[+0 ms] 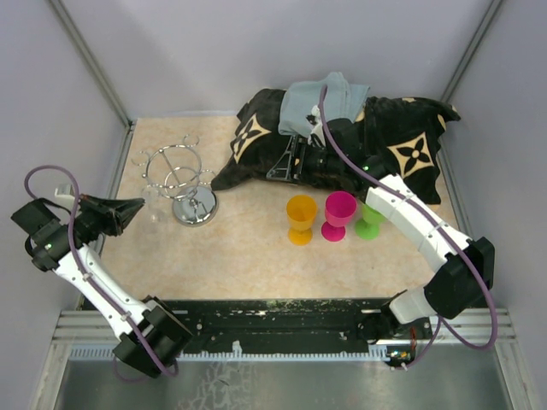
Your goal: Take the wine glass off the wine glass rack
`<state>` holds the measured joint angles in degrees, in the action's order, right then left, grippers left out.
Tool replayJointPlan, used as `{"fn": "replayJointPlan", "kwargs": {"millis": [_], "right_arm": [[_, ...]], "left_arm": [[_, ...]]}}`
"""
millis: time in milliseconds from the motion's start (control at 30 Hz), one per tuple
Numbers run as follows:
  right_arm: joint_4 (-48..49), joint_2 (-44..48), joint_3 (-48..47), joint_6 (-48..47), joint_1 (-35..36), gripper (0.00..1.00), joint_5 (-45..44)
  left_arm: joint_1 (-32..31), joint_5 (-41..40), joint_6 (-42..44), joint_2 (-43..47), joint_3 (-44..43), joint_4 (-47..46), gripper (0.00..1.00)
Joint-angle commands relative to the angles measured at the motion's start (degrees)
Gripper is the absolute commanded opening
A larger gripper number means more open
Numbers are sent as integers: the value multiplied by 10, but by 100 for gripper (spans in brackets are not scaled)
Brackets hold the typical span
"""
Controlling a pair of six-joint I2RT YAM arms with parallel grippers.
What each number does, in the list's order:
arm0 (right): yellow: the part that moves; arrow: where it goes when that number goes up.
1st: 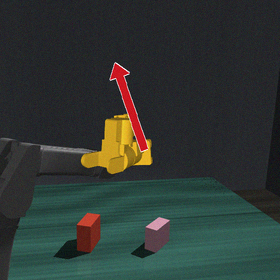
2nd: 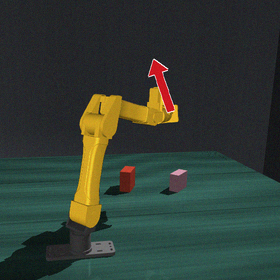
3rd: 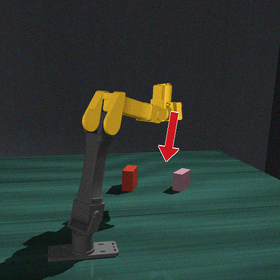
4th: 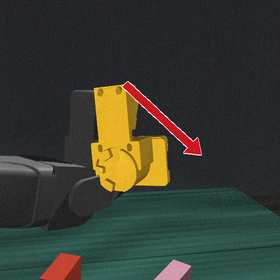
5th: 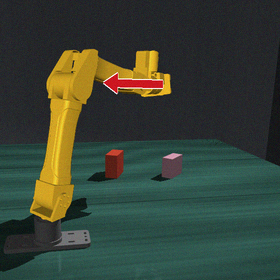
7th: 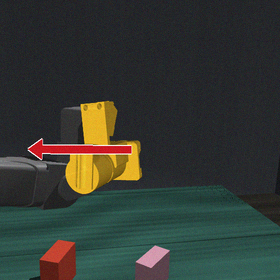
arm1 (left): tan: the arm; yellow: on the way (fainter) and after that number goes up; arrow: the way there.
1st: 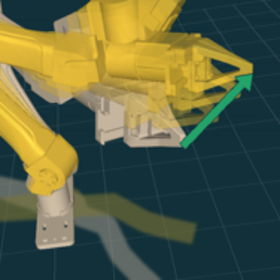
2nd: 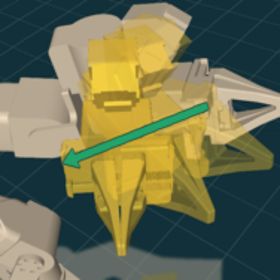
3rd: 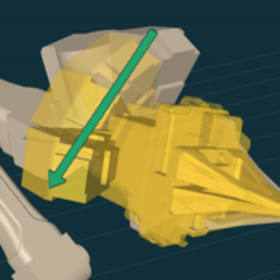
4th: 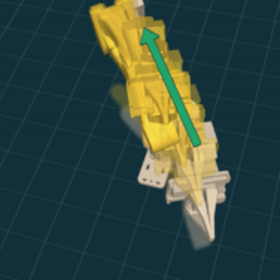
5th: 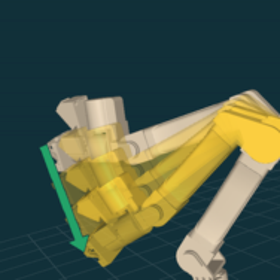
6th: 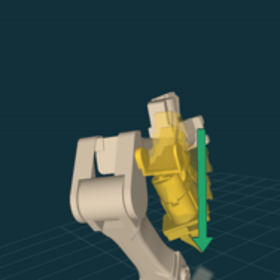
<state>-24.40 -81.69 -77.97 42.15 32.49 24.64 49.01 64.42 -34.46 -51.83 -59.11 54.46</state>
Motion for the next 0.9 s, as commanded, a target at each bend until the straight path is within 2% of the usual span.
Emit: {"fn": "replayJointPlan", "kwargs": {"millis": [0, 867], "right_arm": [[27, 16, -14, -8, -8, 54, 11], [26, -18, -34, -12, -16, 54, 28]], "left_arm": [[15, 8, 6, 14, 9, 9, 0], [70, 12, -26, 16, 23, -23, 0]]}}
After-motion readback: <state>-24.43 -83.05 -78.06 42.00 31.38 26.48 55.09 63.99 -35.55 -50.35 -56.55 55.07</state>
